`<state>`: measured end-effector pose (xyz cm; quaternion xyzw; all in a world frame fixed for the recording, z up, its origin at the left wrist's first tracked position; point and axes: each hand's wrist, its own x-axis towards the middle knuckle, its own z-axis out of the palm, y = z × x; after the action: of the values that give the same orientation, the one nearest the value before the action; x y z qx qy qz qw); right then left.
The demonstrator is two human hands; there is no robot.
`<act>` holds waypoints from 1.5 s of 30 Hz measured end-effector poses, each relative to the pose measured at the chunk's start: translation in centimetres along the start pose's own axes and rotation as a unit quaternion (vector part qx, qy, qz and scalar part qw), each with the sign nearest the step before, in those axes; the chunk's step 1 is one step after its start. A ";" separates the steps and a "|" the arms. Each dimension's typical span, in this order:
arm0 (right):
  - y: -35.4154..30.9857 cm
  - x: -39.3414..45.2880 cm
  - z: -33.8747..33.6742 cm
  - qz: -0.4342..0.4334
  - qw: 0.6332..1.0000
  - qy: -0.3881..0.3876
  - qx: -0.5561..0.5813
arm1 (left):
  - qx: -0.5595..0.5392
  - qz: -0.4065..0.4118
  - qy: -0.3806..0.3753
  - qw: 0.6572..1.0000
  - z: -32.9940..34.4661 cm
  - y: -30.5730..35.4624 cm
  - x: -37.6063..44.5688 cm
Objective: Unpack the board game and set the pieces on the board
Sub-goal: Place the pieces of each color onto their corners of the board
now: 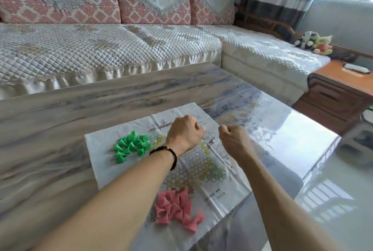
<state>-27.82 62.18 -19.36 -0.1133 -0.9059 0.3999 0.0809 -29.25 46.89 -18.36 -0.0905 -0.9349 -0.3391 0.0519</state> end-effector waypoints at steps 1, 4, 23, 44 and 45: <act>0.3 0.8 0.3 0.004 1.000 -0.004 -0.010 | -0.003 -0.010 0.003 1.000 0.7 0.0 0.7; 1.1 2.5 1.3 0.024 0.999 -0.007 -0.039 | -0.002 -0.037 0.000 0.999 2.4 0.0 2.1; 2.4 -0.2 -3.0 -0.072 0.995 -0.065 -0.020 | -0.026 0.060 -0.087 0.994 -0.7 -1.7 1.3; 1.3 -0.4 -1.5 -0.072 0.981 -0.123 -0.135 | 0.070 0.088 -0.262 0.958 1.4 0.3 3.3; 1.3 -0.1 -1.5 -0.069 0.980 -0.135 -0.130 | 0.069 0.090 -0.266 0.957 1.4 0.4 3.5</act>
<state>-27.22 64.07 -19.27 -0.0050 -0.9584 0.2839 -0.0301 -32.62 48.54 -18.65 -0.2576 -0.9239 -0.2315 -0.1625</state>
